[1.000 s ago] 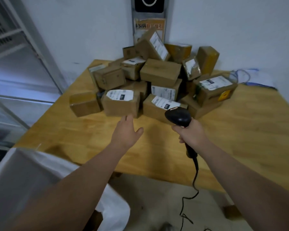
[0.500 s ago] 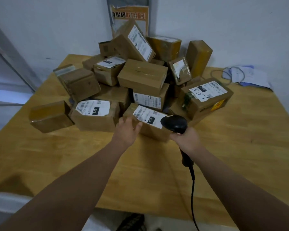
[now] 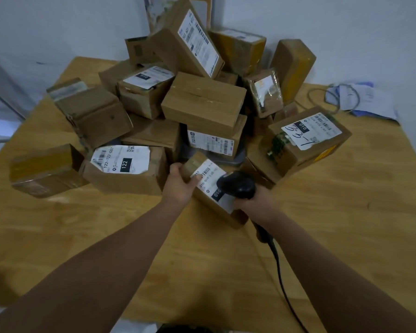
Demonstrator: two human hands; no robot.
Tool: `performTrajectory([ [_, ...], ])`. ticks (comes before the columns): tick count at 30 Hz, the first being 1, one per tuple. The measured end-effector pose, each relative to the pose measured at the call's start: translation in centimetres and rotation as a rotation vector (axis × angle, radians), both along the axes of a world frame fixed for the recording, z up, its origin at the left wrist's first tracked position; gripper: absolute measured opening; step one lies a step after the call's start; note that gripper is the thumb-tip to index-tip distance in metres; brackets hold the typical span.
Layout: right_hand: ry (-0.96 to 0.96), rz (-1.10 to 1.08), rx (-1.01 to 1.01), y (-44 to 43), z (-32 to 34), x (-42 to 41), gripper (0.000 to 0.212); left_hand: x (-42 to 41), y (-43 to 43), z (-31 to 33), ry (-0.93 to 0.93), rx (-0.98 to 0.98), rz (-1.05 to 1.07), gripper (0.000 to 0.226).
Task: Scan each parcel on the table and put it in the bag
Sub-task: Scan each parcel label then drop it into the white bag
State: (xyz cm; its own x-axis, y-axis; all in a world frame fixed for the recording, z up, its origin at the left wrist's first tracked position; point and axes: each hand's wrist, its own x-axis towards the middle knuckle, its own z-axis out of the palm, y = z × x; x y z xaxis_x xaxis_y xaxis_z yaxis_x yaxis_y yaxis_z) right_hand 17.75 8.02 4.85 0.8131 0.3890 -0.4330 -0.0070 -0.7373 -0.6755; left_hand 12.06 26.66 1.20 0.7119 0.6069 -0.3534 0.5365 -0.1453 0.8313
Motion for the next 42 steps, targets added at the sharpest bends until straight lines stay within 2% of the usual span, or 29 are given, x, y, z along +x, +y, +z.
performTrajectory([
  [3,0.121,-0.072,0.021,-2.1,-0.5,-2.2,0.015,-1.0,-0.9,-0.3,-0.026,0.037,-0.085,0.057],
  [8,-0.188,0.007,-0.036,-2.9,1.1,-3.9,0.016,-1.9,-1.9,-1.0,-0.127,-0.068,-0.045,0.052],
  [12,-0.074,-0.027,0.052,-2.8,2.4,-5.7,0.011,-1.8,-2.1,-1.2,-0.151,-0.151,0.026,0.044],
  [18,-0.122,-0.055,0.053,-2.6,2.2,-6.1,0.018,-1.8,-2.1,-1.2,-0.150,-0.163,0.037,0.043],
  [30,-0.129,-0.035,0.054,-2.3,2.9,-6.4,0.017,-1.4,-2.1,-0.6,-0.116,-0.099,0.031,0.045],
  [42,-0.105,-0.009,0.066,-2.2,3.4,-6.0,0.016,-1.2,-2.1,-0.7,-0.079,-0.118,0.024,0.046],
])
